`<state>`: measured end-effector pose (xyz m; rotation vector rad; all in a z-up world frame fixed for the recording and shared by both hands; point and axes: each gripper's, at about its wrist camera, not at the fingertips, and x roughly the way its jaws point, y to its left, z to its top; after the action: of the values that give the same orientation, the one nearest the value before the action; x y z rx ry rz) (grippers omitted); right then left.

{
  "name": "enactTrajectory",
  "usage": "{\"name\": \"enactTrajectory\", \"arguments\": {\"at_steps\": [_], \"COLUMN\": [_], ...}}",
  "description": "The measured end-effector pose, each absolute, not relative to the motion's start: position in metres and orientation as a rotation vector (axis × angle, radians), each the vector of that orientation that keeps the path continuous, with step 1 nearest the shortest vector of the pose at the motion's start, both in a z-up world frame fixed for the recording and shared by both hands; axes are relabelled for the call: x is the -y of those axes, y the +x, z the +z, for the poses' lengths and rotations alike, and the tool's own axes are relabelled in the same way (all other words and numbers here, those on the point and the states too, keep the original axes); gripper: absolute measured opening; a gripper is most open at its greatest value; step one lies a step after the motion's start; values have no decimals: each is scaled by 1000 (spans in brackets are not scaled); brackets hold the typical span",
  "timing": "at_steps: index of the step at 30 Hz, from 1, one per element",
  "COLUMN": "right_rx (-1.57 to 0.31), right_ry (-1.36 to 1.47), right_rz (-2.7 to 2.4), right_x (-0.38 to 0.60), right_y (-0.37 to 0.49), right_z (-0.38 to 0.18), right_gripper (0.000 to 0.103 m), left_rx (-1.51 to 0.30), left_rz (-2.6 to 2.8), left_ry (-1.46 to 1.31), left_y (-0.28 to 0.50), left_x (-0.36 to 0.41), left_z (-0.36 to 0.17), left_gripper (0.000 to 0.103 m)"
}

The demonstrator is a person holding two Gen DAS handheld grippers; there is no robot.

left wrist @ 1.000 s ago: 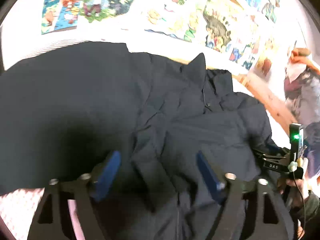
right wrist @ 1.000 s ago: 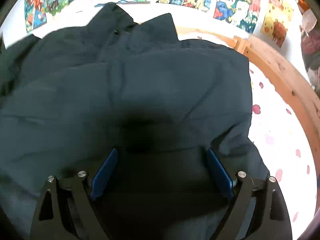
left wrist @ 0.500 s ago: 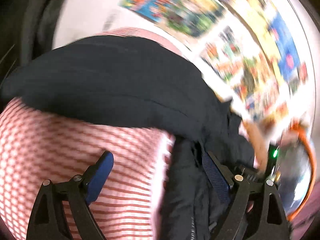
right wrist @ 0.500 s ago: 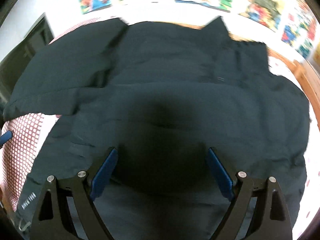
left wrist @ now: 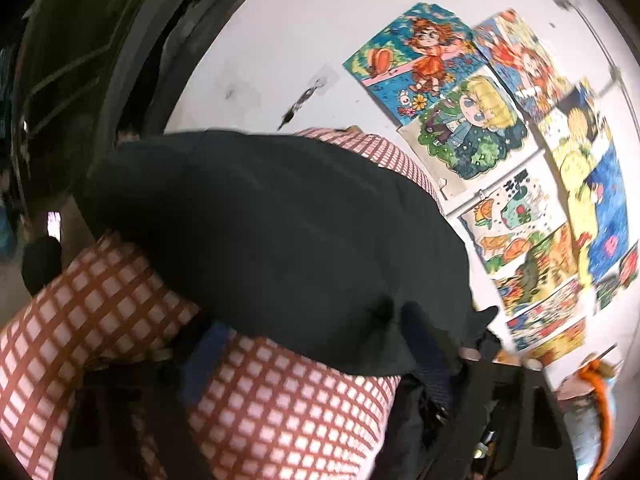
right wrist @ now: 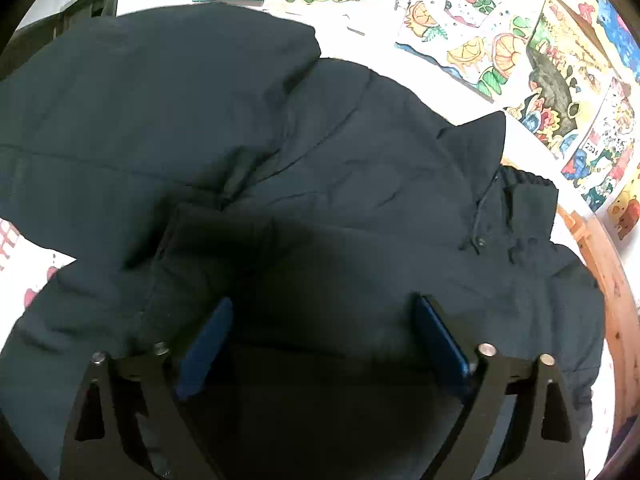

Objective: Fold large clothes

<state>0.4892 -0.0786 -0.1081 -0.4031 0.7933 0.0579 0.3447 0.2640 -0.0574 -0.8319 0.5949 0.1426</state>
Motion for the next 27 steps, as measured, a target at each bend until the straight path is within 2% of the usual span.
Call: {"name": "enactTrajectory", "arguments": {"at_steps": [2, 3, 5, 8, 16, 23, 27], "right_rx": [-778, -776, -770, -738, -662, -780, -791], "right_ry": [-387, -374, -335, -307, -200, 157, 192], "right_rz": [52, 54, 67, 75, 100, 131, 110], "right_x": [84, 85, 89, 95, 113, 188, 233], "right_y": [491, 493, 492, 489, 474, 452, 428], "right_z": [-116, -121, -129, -136, -126, -81, -70], "right_gripper": [100, 101, 101, 101, 101, 101, 101], "left_rx": [-597, -583, -557, -513, -345, -202, -156], "left_rz": [168, 193, 218, 240, 200, 33, -88], "left_ry": [-790, -773, -751, -685, -433, -292, -197], "left_y": [346, 347, 343, 338, 321, 314, 318], "left_x": [-266, -266, -270, -267, -232, -178, -122], "left_z": [-57, -56, -55, -45, 14, 81, 114], "left_gripper": [40, 35, 20, 10, 7, 6, 6]}}
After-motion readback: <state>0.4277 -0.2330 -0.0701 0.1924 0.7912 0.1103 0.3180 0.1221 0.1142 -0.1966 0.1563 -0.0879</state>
